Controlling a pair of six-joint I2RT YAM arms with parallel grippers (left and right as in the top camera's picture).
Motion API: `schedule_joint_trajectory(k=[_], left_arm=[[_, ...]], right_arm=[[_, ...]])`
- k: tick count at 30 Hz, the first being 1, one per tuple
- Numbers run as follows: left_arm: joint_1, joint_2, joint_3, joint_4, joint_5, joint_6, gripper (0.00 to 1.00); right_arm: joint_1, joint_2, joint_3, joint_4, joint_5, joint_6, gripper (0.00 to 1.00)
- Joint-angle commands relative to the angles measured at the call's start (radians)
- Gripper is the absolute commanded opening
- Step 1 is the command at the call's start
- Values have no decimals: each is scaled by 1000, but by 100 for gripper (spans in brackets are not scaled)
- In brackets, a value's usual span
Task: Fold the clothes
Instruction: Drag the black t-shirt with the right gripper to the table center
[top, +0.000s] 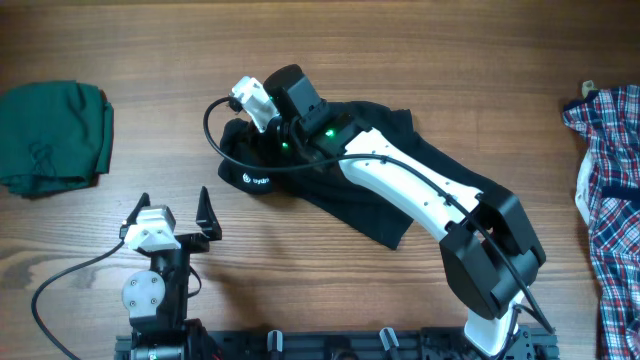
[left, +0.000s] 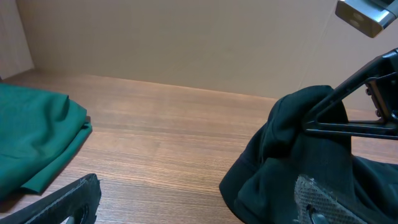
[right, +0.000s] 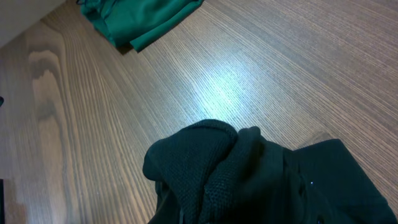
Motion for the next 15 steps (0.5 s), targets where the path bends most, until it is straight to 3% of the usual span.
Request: schedule_joint_trajectory(k=[1, 15], left_arm=[[8, -6, -6, -4, -3, 19, 100], [8, -6, -6, -4, -3, 19, 100]], right_arm=[[2, -3, 26, 11, 4, -5, 5], [2, -3, 26, 28, 3, -5, 5]])
